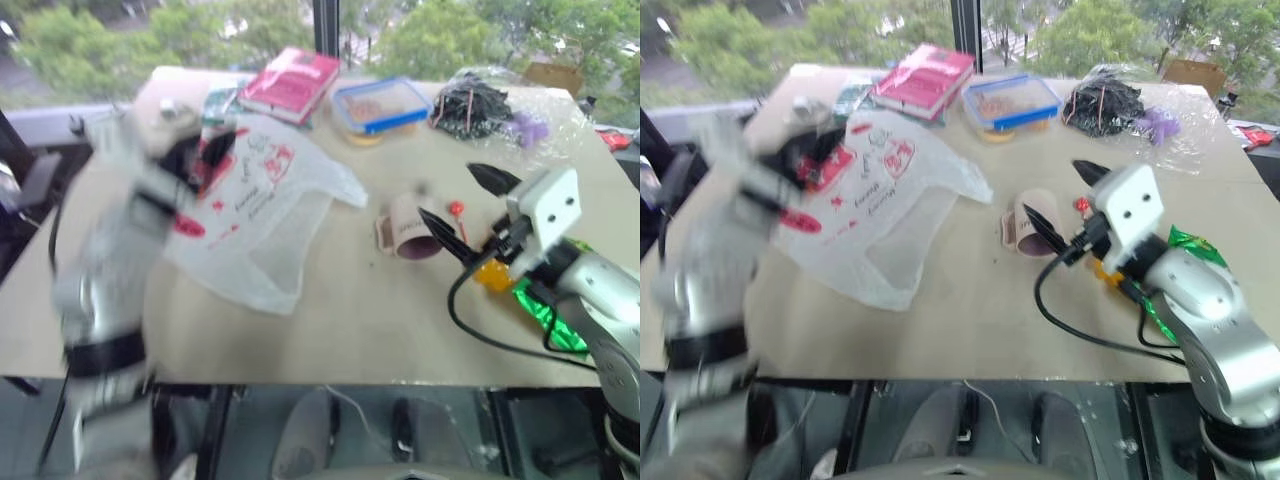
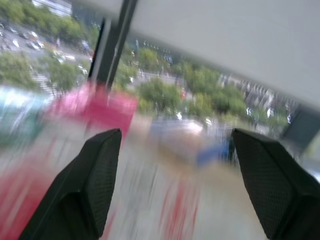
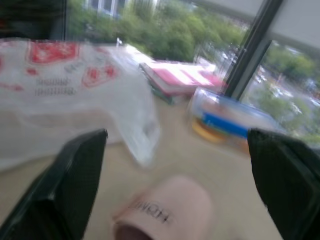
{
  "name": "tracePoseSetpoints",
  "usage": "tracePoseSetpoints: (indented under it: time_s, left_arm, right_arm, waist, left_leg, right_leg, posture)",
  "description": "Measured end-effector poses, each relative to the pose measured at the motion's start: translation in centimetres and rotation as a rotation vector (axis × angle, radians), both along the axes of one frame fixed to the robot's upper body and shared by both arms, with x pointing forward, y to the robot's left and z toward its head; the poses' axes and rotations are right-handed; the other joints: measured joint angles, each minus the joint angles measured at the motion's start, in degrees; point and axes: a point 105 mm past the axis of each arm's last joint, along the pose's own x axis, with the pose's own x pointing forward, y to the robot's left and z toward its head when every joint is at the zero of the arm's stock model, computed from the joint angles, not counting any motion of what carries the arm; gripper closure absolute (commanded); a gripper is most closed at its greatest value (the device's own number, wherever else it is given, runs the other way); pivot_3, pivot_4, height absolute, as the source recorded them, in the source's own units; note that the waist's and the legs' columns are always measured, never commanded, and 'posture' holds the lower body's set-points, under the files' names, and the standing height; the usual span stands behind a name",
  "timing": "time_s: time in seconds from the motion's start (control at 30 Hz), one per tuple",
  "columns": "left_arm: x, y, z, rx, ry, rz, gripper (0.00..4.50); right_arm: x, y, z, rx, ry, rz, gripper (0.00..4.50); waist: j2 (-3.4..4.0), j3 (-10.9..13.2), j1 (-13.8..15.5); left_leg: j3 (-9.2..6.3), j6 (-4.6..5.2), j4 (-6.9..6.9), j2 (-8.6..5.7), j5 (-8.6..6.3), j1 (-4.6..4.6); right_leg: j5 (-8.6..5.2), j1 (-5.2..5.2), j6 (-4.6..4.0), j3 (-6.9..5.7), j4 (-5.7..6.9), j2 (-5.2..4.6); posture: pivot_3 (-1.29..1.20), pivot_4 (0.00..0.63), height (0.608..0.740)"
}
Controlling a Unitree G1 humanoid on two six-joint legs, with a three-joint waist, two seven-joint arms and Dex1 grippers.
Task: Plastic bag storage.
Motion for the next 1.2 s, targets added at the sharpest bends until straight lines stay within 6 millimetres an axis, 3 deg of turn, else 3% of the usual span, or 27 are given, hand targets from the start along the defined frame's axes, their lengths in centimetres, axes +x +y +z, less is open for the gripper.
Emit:
tracePoseSetpoints:
  time_s: [0.03,0.1,0.13,0.23,0.3,0.4,0.47,0.6,0.7,0.77,0.8,0.87,0.93,0.97,1.0,1.03,1.13,1.2]
  left_arm:
    - [0.0,0.3,2.7,-0.028,-0.054,0.04,0.79]
    - [0.8,1.0,3.2,-0.076,-0.046,0.075,0.79]
    - [1.8,1.0,2.7,-0.106,-0.017,0.085,0.79]
    - [5.0,0.8,-1.3,-0.098,0.154,0.119,0.79]
    - [5.5,0.1,-3.3,-0.018,0.217,0.126,0.79]
    - [4.9,-1.8,-6.9,0.178,0.273,0.112,0.79]
    - [3.0,-4.8,-9.3,0.394,0.247,0.047,0.79]
    - [1.8,-6.3,-8.5,0.405,0.245,0.066,0.79]
    - [3.3,-3.2,-6.7,0.262,0.35,0.271,0.79]
    - [4.4,2.1,-6.1,0.125,0.478,0.505,0.79]
    - [4.4,4.3,-6.2,0.139,0.493,0.626,0.79]
    - [3.7,7.7,-5.1,0.344,0.352,0.893,0.79]
    - [2.9,6.9,-2.2,0.543,0.088,0.984,0.79]
    - [2.9,5.4,-1.4,0.555,0.005,0.931,0.79]
    - [3.3,2.9,-1.4,0.469,-0.021,0.765,0.79]
    - [3.9,1.6,-2.1,0.346,0.034,0.619,0.79]
    - [5.1,-1.5,-6.9,-0.071,0.282,0.128,0.79]
    - [4.1,-3.0,-10.1,-0.199,0.359,-0.115,0.79]
  right_arm:
    - [0.3,-0.4,-0.2,0.004,-0.003,-0.049,0.0]
    - [0.9,-0.9,-0.7,0.009,0.013,-0.097,0.0]
    - [1.2,-1.2,-1.0,0.01,0.02,-0.123,0.0]
    - [1.8,-1.6,-1.2,0.026,0.015,-0.188,0.0]
    - [1.8,-1.7,-1.8,0.033,0.029,-0.206,0.0]
    - [1.7,-2.2,-3.5,0.012,0.08,-0.238,0.0]
    - [1.6,-2.7,-4.7,-0.011,0.11,-0.263,0.0]
    - [1.6,-2.7,-4.9,-0.023,0.111,-0.264,0.0]
    - [1.7,-2.4,-4.9,-0.031,0.107,-0.258,0.0]
    - [1.8,-1.9,-4.9,-0.026,0.105,-0.246,0.0]
    - [2.0,-1.9,-5.1,-0.028,0.107,-0.247,0.0]
    - [2.5,-2.1,-5.3,-0.035,0.11,-0.251,0.0]
    - [3.1,-2.0,-4.8,-0.034,0.1,-0.25,0.0]
    - [3.3,-1.9,-4.5,-0.034,0.09,-0.242,0.0]
    - [3.3,-1.5,-4.2,-0.037,0.073,-0.221,0.0]
    - [3.2,-1.1,-4.0,-0.041,0.062,-0.201,0.0]
    - [2.9,0.0,-4.4,-0.046,0.075,-0.148,0.0]
    - [2.9,0.3,-4.5,-0.031,0.084,-0.142,0.0]
  waist:
    - [0.83,-0.4,-1.4]
    - [1.63,-0.87,-2.64]
    - [1.66,-0.88,-2.92]
    - [1.47,-0.74,-3.3]
    - [1.41,-0.71,-3.51]
    - [1.41,-0.69,-3.72]
    - [1.3,-0.59,-3.87]
    - [1.22,-0.52,-3.69]
    - [1.19,-0.5,-3.64]
    - [1.22,-0.52,-4.3]
    - [1.24,-0.53,-4.49]
    - [1.19,-0.49,-4.6]
    - [1.04,-0.45,-3.92]
    - [1.04,-0.46,-3.04]
    - [1.1,-0.56,-1.88]
    - [1.12,-0.58,-1.18]
    - [1.12,-0.56,-1.53]
    - [1.1,-0.48,-2.79]
  left_leg:
    - [0.48,0.36,-0.23,-0.2,-0.24,0.5]
    - [1.07,0.72,-0.47,-0.55,-0.47,0.97]
    - [1.1,0.72,-0.64,-0.71,-0.48,1.06]
    - [0.99,0.5,-0.94,-0.8,-0.34,0.63]
    - [1.01,0.46,-1.07,-0.82,-0.31,0.54]
    - [1.05,0.47,-1.17,-0.78,-0.32,0.5]
    - [1.04,0.48,-1.1,-0.78,-0.33,0.46]
    - [0.99,0.48,-0.98,-0.76,-0.31,0.64]
    - [0.86,0.56,-0.82,-0.72,-0.32,0.83]
    - [0.86,0.61,-0.75,-0.71,-0.34,0.97]
    - [0.93,0.59,-0.8,-0.7,-0.33,1.11]
    - [1.04,0.31,-0.99,-0.7,-0.18,1.14]
    - [0.91,0.25,-1.0,-0.65,-0.15,0.73]
    - [0.85,0.24,-1.0,-0.64,-0.15,0.63]
    - [0.85,0.29,-0.98,-0.73,-0.17,0.63]
    - [0.84,0.37,-0.96,-0.77,-0.22,0.62]
    - [0.76,0.58,-0.61,-0.78,-0.34,0.43]
    - [0.75,0.59,-0.54,-0.79,-0.35,0.39]
  right_leg:
    - [-0.08,0.32,0.16,0.5,-0.07,-0.33]
    - [-0.56,0.39,0.89,1.05,0.27,-0.78]
    - [-0.69,0.31,1.02,1.12,0.5,-0.93]
    - [-0.69,-0.27,0.99,1.09,0.48,-0.75]
    - [-0.69,-0.39,0.99,1.1,0.48,-0.77]
    - [-0.69,-0.39,0.99,1.14,0.47,-0.86]
    - [-0.69,-0.41,0.99,1.15,0.37,-0.95]
    - [-0.69,-0.27,1.0,1.14,0.52,-0.94]
    - [-0.66,-0.05,1.0,1.08,0.58,-0.79]
    - [-0.68,0.05,1.07,1.09,0.63,-0.67]
    - [-0.61,0.14,0.94,1.14,0.66,-0.65]
    - [-0.57,0.08,0.84,1.22,0.64,-0.63]
    - [-0.5,-0.27,0.73,1.13,0.62,-0.66]
    - [-0.49,-0.32,0.72,1.04,0.6,-0.83]
    - [-0.51,-0.27,0.74,0.97,0.53,-1.01]
    - [-0.54,-0.21,0.78,0.93,0.47,-1.08]
    - [-0.56,-0.17,0.86,0.83,0.41,-1.1]
    - [-0.56,-0.19,0.89,0.83,0.49,-1.09]
  posture:
    - [0.0,0.15,0.74]
    - [0.0,0.15,0.74]
    - [0.0,0.15,0.74]
    - [0.0,0.15,0.74]
    - [0.0,0.15,0.74]
    - [0.0,0.15,0.74]
    - [0.0,0.15,0.74]
    - [0.0,0.15,0.74]
    - [0.0,0.15,0.74]
    - [0.0,0.15,0.74]
    - [0.0,0.15,0.74]
    - [0.0,0.15,0.74]
    - [0.0,0.15,0.74]
    - [0.0,0.15,0.74]
    - [0.0,0.15,0.74]
    - [0.0,0.15,0.74]
    - [0.0,0.15,0.74]
    - [0.0,0.15,0.74]
